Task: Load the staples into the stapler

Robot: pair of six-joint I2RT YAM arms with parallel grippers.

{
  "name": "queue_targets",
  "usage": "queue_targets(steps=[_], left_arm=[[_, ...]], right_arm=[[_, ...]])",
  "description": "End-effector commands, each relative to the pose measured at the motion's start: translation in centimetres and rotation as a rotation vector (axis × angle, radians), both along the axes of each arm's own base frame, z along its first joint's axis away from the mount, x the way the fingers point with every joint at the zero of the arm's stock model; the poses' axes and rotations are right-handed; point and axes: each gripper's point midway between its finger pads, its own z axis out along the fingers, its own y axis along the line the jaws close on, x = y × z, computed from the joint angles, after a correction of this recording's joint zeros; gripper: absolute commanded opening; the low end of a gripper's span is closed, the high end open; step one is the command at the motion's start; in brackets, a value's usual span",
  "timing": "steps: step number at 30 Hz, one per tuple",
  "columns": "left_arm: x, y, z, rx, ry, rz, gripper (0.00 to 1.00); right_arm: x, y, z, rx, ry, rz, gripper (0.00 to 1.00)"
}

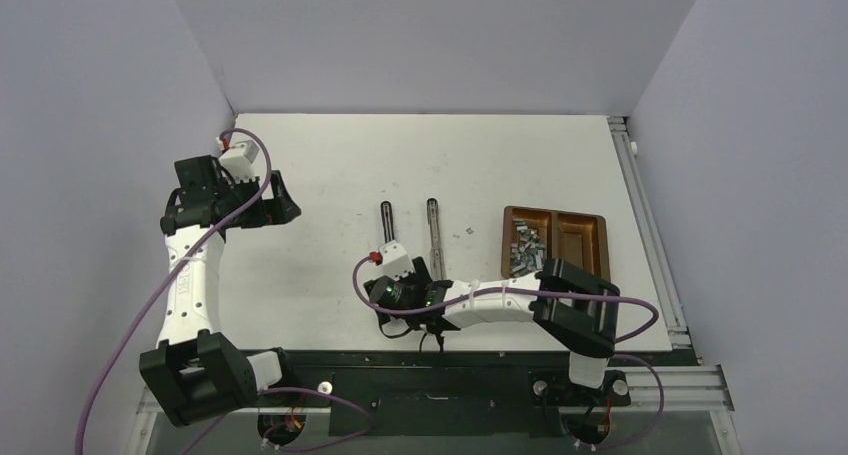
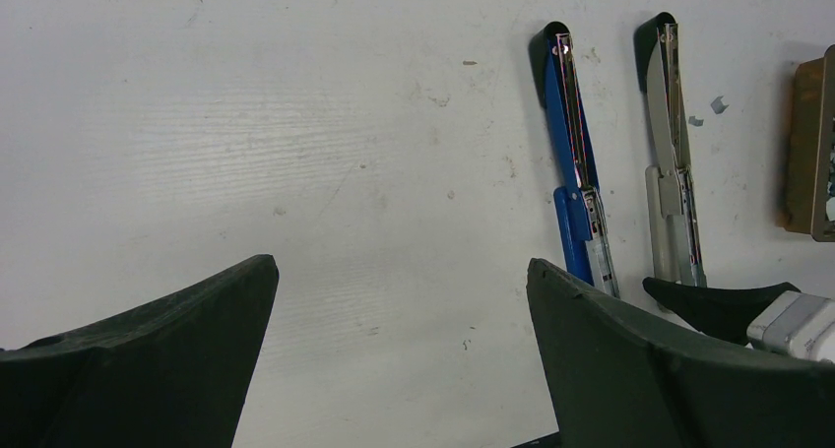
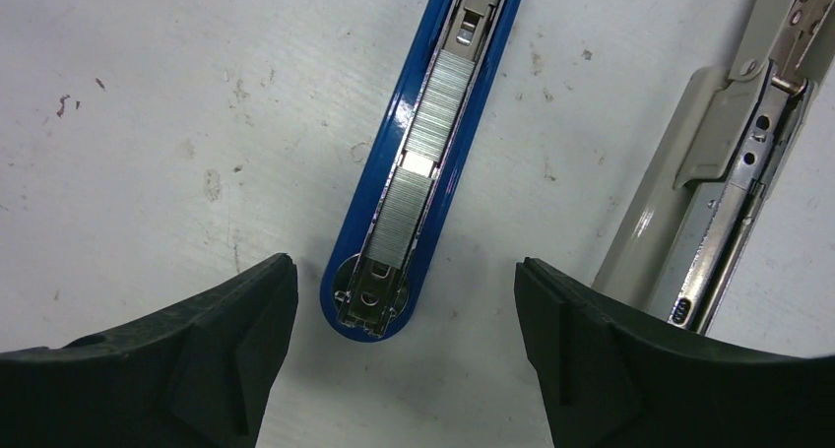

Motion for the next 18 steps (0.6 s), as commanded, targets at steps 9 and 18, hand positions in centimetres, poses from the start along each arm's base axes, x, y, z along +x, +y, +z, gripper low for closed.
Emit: queue_targets(steps=[9,18], left_arm=[[1.0,-0.3,1.6,0.014,-0.042,-0.03,0.96],[1.5,-1.2,0.9,0.053,-0.035,-0.067,0.96]], right_arm=[[0.7,1.4,0.7,0.053,-0.06,-0.009,0.52],[0.3,1.4,-0.1,0.049,-0.053,0.01,0.42]])
